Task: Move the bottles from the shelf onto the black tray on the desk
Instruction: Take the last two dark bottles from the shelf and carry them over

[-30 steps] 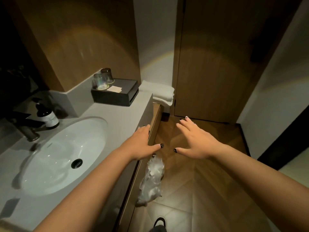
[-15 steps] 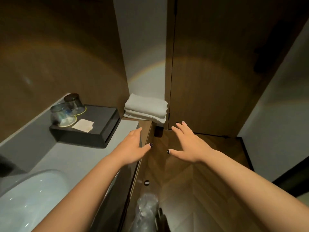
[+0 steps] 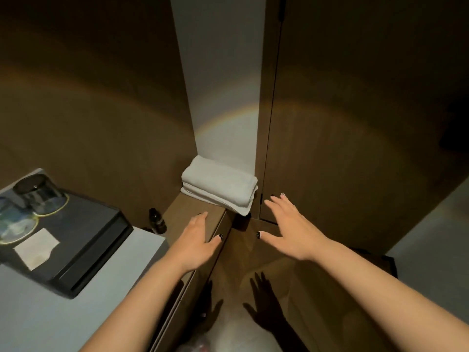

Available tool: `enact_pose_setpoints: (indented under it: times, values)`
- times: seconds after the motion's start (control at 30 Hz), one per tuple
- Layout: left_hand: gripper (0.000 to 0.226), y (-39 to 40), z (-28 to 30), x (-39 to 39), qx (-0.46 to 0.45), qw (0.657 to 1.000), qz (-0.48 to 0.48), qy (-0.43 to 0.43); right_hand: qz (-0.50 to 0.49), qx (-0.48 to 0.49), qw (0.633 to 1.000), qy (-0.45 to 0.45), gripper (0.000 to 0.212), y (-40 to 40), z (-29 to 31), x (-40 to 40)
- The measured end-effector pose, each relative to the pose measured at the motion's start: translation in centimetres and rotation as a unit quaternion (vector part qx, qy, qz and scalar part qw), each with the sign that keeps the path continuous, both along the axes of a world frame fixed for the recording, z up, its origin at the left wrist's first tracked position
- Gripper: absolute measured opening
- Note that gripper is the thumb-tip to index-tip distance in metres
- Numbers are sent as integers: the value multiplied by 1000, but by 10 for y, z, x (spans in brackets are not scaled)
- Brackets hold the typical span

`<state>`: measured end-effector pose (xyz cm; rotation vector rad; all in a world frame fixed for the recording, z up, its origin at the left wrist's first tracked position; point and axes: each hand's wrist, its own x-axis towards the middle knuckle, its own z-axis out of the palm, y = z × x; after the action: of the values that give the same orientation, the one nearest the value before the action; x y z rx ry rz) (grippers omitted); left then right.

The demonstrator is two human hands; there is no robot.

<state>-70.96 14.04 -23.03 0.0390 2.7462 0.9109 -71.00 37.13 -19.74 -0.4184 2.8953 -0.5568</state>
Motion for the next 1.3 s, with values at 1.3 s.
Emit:
enact_pose_setpoints:
  times: [1.3]
  values:
    - [74, -174, -116, -295, 55, 833, 536, -126, 410, 16, 879, -244, 61, -271, -112, -502]
